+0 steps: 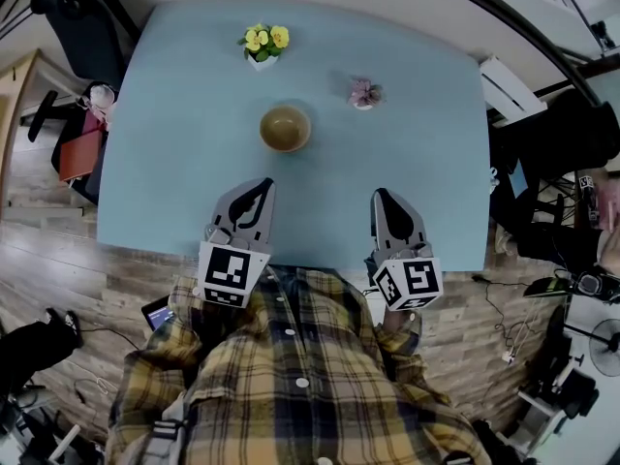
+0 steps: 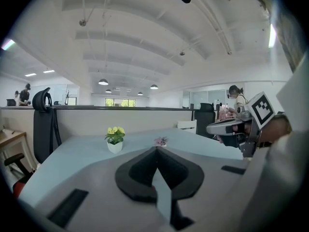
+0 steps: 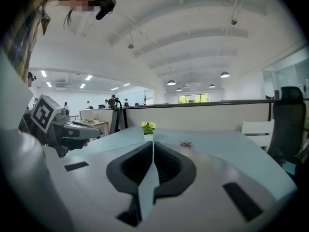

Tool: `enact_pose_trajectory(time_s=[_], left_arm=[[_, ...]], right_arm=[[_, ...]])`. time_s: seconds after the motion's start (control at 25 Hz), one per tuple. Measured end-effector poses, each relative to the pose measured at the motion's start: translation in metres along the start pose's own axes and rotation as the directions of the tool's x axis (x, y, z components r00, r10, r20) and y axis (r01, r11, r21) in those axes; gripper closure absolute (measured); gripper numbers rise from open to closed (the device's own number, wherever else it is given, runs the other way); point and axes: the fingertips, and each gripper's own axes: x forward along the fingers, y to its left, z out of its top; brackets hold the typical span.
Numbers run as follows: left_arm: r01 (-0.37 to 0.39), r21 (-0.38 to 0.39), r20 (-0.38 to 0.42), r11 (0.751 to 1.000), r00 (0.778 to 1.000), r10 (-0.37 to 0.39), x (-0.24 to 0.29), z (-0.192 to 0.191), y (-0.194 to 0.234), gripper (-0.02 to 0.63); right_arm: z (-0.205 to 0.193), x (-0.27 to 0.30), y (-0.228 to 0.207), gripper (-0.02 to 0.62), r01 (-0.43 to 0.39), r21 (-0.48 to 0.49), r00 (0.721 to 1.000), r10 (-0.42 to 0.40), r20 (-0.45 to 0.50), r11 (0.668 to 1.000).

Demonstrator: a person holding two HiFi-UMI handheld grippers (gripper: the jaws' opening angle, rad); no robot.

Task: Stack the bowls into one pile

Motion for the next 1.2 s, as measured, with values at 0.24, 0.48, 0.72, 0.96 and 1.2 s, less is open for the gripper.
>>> enact_pose_trajectory(time_s=[0.24,0.48,0.72,0.96,1.2], left_arm=[[-0.018,-0.013,-0.014,1.0,1.0,0.018,0.002,-0.004,0.01,0.615],[-0.028,-0.023,-0.025,0.999,0.999,0.028,0.008,-0.006,0.016,0.615],[-0.044,-0.034,-0.032,0.998,0.999,0.043,0.011,-0.008,0.026,0.615],[-0.051,-0.041,-0.036,0.998,0.998,0.049,0.016,-0.008,0.033,0.615],[-0.046,-0.041,-0.041,0.998,0.998,0.044,0.02,-0.008,0.037,0.615]], right_arm=[[0.001,0.002,-0.006,0.592,0.015,-0.012,1.0,-0.015,0.001,1.0],[0.002,0.009,-0.012,0.594,0.021,-0.011,1.0,-0.021,-0.013,1.0],[0.001,0.018,-0.015,0.594,0.024,-0.009,0.999,-0.024,-0.026,1.0],[0.001,0.023,-0.016,0.594,0.024,-0.011,0.999,-0.024,-0.031,1.0],[0.0,0.027,-0.016,0.594,0.028,-0.003,0.999,-0.028,-0.039,1.0]])
